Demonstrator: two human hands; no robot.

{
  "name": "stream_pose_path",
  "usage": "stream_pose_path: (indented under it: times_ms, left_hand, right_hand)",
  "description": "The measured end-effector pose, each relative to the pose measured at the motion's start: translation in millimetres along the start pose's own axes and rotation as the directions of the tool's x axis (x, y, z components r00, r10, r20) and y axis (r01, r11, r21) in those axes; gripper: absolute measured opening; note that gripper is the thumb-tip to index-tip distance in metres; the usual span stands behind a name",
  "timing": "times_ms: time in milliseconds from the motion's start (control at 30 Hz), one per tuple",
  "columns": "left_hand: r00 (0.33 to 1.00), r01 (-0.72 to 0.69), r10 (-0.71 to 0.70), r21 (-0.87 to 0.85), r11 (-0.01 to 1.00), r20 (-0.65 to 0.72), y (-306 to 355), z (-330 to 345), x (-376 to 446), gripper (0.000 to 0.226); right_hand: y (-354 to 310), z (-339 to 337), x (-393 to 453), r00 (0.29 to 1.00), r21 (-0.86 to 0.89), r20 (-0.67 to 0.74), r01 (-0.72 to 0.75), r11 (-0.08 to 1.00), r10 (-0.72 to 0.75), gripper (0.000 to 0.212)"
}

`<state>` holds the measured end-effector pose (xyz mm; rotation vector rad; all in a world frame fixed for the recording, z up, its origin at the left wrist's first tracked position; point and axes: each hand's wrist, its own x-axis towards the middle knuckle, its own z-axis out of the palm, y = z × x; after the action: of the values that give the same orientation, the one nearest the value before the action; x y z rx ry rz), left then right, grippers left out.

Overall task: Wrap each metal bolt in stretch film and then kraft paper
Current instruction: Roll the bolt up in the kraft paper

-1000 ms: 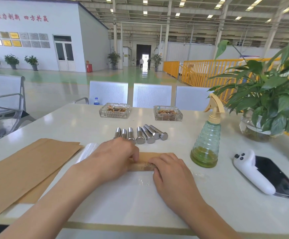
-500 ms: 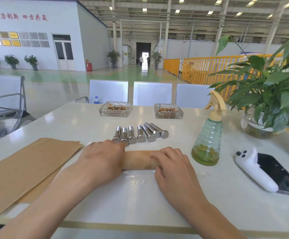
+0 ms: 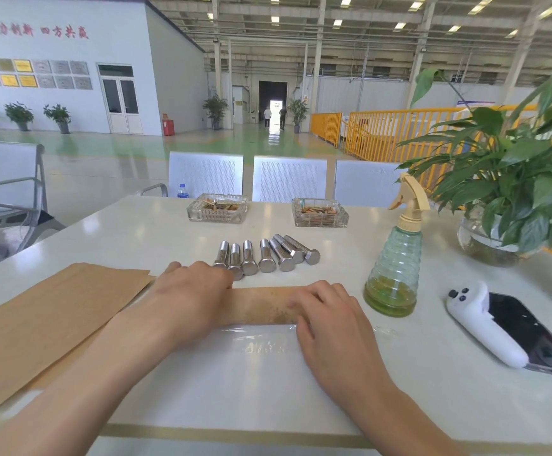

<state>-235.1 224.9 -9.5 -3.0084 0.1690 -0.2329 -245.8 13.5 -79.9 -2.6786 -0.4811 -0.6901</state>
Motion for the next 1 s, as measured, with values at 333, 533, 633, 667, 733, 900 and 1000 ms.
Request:
stream_pose_path:
  times_ms: [333, 533, 633, 667, 733, 900, 1000]
  left_hand:
    - [0.986, -0.048, 0.022, 0.157, 0.986, 0.168, -11, -2, 10, 0.036]
    - [1.000, 0.004, -0.003, 0.166, 0.986, -0.006, -6, -1, 9, 0.049]
    - [0.965, -0.102, 0.101, 0.006, 0.995, -0.242, 9, 7, 2, 0.043]
    - [0.947, -0.194, 0.171, -0.060, 0.979, -0.273, 14, 10, 0, 0.036]
    - [0.914, -0.343, 0.295, -0.140, 0.929, -0.280, 25, 18, -4, 0.022]
    - [0.913, -0.356, 0.306, -0.163, 0.920, -0.268, 28, 36, 1, 0.017]
    - [0.925, -0.323, 0.270, -0.177, 0.930, -0.269, 23, 38, 5, 0.017]
  right_hand:
    - [3, 5, 1, 1.000, 0.011, 0.008, -0.011, 1.000, 0.011, 0.025]
    - [4, 7, 1, 1.000, 0.013, 0.000, -0.014, 1.000, 0.014, 0.026]
    - [3, 6, 1, 1.000, 0.009, 0.007, -0.016, 1.000, 0.016, 0.026]
    - [3, 6, 1, 1.000, 0.003, 0.010, -0.013, 1.000, 0.013, 0.026]
    - [3, 5, 1, 1.000, -0.008, 0.015, -0.007, 1.000, 0.007, 0.024]
    - [2, 4, 0, 1.000, -0.015, 0.021, -0.011, 1.000, 0.011, 0.023]
    - [2, 4, 1, 0.999, -0.034, 0.044, -0.005, 0.999, 0.007, 0.024]
